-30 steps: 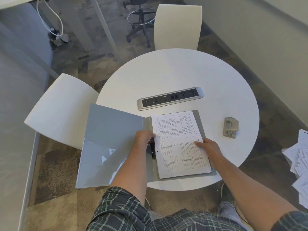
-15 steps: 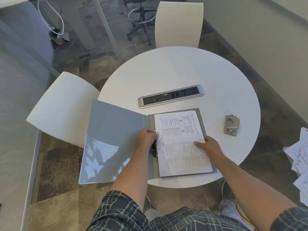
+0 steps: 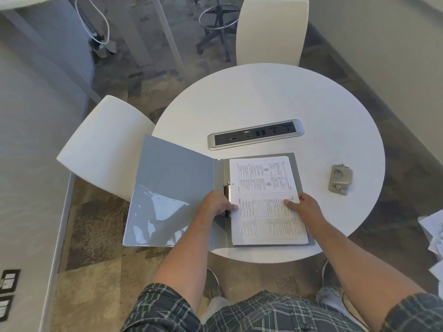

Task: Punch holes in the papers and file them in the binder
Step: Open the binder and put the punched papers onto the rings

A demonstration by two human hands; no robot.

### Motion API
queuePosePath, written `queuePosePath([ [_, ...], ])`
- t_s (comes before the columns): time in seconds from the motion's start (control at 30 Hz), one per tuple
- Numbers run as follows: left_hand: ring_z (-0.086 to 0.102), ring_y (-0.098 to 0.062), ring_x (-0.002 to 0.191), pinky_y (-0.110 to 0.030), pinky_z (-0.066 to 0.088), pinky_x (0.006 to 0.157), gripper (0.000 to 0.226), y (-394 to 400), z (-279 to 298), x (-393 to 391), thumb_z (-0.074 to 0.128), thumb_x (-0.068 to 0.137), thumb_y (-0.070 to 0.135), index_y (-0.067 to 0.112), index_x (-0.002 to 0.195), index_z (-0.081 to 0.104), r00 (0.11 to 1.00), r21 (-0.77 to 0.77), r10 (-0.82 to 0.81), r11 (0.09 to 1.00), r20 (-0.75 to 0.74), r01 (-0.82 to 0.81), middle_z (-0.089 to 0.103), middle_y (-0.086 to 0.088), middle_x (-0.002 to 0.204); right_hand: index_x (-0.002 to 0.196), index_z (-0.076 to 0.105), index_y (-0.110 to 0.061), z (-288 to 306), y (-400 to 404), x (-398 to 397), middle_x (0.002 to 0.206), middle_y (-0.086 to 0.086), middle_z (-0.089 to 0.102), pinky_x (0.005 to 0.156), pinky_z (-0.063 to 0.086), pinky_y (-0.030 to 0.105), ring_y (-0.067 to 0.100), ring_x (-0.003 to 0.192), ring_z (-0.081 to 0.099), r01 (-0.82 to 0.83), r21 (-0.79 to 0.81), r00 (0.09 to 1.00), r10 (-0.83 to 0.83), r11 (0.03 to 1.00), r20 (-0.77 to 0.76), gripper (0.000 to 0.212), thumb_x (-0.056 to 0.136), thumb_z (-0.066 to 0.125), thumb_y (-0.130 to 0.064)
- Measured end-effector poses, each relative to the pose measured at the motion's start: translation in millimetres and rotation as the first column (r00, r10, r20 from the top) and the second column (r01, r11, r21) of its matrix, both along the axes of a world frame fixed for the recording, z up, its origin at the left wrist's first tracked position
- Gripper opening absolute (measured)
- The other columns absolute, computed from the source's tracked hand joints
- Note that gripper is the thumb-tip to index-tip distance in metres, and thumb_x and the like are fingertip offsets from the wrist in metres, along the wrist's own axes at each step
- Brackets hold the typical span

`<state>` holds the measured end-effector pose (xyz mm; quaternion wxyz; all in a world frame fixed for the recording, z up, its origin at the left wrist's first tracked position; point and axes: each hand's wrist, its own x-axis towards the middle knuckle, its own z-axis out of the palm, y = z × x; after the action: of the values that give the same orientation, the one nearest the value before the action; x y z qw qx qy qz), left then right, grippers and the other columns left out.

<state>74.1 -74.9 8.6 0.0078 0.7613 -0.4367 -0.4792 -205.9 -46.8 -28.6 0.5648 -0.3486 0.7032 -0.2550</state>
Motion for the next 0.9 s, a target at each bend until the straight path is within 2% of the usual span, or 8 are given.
queuePosePath([
  [0.1,0.071,-0.029,0.095,-0.044,0.059,0.091,0.021,10,-2,2,0.085,0.079,0.016,0.001,0.092,0.077,0.997,0.005,0.064,0.998,-0.052,-0.064,0.075,-0.012,0.098,0.111,0.063,-0.013,2,0,0,0.102,-0.003,0.076,0.059,0.055,0.03,0.02,0.083,0.075,-0.001,0.001,1.0,0.001,1.0,0.015,0.025,0.093,0.073,-0.027],
  [0.23,0.07,-0.028,0.091,-0.045,0.058,0.095,0.018,15,-4,1,0.081,0.082,0.014,0.0,0.094,0.076,0.985,0.01,0.145,0.989,-0.092,-0.145,0.075,-0.014,0.099,0.109,0.061,-0.01,5,1,0,0.096,-0.006,0.075,0.052,0.053,0.024,0.015,0.077,0.074,0.012,0.013,1.0,-0.012,1.0,0.022,0.025,0.093,0.074,-0.024],
  [0.33,0.064,-0.024,0.076,-0.04,0.055,0.083,0.014,14,-1,-1,0.079,0.082,0.013,0.002,0.089,0.073,0.978,0.037,0.188,0.982,-0.089,-0.185,0.072,-0.014,0.09,0.109,0.061,-0.009,7,2,-1,0.096,-0.004,0.074,0.053,0.053,0.025,0.016,0.077,0.074,0.02,0.015,0.999,-0.021,1.0,0.036,0.024,0.093,0.073,-0.022],
  [0.4,0.061,-0.022,0.071,-0.034,0.048,0.07,0.011,13,2,-2,0.078,0.082,0.012,0.005,0.085,0.07,0.971,0.064,0.226,0.973,-0.079,-0.221,0.067,-0.01,0.082,0.109,0.061,-0.008,7,3,-1,0.096,-0.002,0.075,0.056,0.053,0.027,0.016,0.079,0.073,0.03,0.017,0.998,-0.03,0.999,0.049,0.024,0.093,0.074,-0.02],
  [0.5,0.059,-0.02,0.067,-0.028,0.042,0.06,0.011,11,2,-2,0.076,0.081,0.01,0.005,0.085,0.068,0.957,0.089,0.281,0.957,-0.066,-0.275,0.065,-0.009,0.079,0.111,0.062,-0.007,6,3,-2,0.1,0.001,0.076,0.059,0.054,0.029,0.019,0.083,0.074,0.038,0.018,0.997,-0.039,0.999,0.068,0.025,0.092,0.074,-0.018],
  [0.67,0.063,-0.022,0.082,-0.032,0.045,0.073,0.009,6,-1,-4,0.076,0.086,0.012,0.003,0.088,0.073,0.977,0.127,0.212,0.97,-0.015,-0.208,0.074,-0.011,0.097,0.111,0.063,-0.006,5,4,-6,0.104,0.005,0.077,0.063,0.055,0.033,0.024,0.088,0.075,0.042,0.039,0.995,-0.046,0.998,0.085,0.023,0.092,0.072,-0.015],
  [0.8,0.061,-0.017,0.071,-0.028,0.046,0.066,0.01,6,-5,-6,0.077,0.087,0.013,0.005,0.083,0.071,0.983,0.116,0.184,0.976,0.017,-0.184,0.071,-0.009,0.092,0.109,0.063,-0.009,3,3,-8,0.106,0.004,0.077,0.075,0.06,0.043,0.027,0.092,0.075,0.022,0.053,0.999,-0.025,0.998,0.047,0.019,0.093,0.071,-0.015],
  [0.9,0.065,-0.021,0.077,-0.032,0.053,0.074,0.018,7,-6,-10,0.081,0.081,0.013,0.001,0.093,0.074,0.983,0.078,0.182,0.98,0.012,-0.182,0.075,-0.012,0.099,0.108,0.063,-0.013,4,4,-8,0.107,0.003,0.076,0.078,0.06,0.044,0.027,0.092,0.075,0.023,0.038,0.999,-0.025,0.999,0.035,0.017,0.093,0.071,-0.018],
])
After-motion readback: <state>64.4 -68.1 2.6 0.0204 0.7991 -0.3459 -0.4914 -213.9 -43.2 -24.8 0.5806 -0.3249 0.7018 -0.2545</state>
